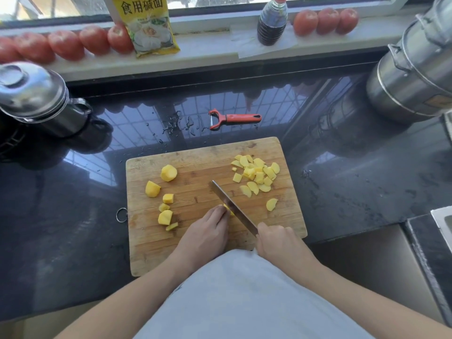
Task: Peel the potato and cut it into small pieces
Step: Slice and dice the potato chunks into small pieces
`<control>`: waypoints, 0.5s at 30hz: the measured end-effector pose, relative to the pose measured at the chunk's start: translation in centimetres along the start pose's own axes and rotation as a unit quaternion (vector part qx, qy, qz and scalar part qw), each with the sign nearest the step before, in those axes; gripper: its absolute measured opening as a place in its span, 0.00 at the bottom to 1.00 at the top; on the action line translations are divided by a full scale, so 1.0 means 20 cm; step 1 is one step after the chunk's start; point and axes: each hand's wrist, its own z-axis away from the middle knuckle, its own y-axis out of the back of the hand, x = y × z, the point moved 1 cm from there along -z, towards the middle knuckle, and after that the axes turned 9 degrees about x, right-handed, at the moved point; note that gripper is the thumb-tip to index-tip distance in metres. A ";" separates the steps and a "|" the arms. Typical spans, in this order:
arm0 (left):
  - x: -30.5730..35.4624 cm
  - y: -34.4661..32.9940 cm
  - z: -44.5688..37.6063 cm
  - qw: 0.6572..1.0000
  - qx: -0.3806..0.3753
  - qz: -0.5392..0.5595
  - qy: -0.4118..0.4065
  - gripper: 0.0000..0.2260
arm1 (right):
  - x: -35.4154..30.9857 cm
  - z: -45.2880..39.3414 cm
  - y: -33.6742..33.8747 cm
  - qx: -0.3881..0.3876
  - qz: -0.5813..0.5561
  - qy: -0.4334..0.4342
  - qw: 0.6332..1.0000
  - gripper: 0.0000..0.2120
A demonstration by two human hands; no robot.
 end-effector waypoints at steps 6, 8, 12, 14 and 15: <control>-0.02 -0.01 0.01 1.000 0.016 -0.001 -0.016 0.15 | -0.05 -0.07 -0.05 -0.002 0.002 -0.009 1.000 0.05; -0.02 -0.01 0.00 1.000 0.015 0.007 -0.018 0.16 | -0.07 -0.11 -0.06 0.019 -0.001 -0.004 1.000 0.05; -0.01 0.01 -0.02 1.000 -0.002 0.015 -0.016 0.17 | -0.12 -0.18 -0.06 0.072 -0.013 0.012 0.997 0.05; -0.01 0.01 -0.02 1.000 -0.011 0.024 0.001 0.16 | -0.10 -0.19 -0.04 0.087 -0.020 0.007 0.996 0.07; -0.01 0.01 -0.02 0.999 -0.015 0.029 0.012 0.15 | -0.07 -0.19 -0.02 0.093 -0.027 0.002 0.995 0.08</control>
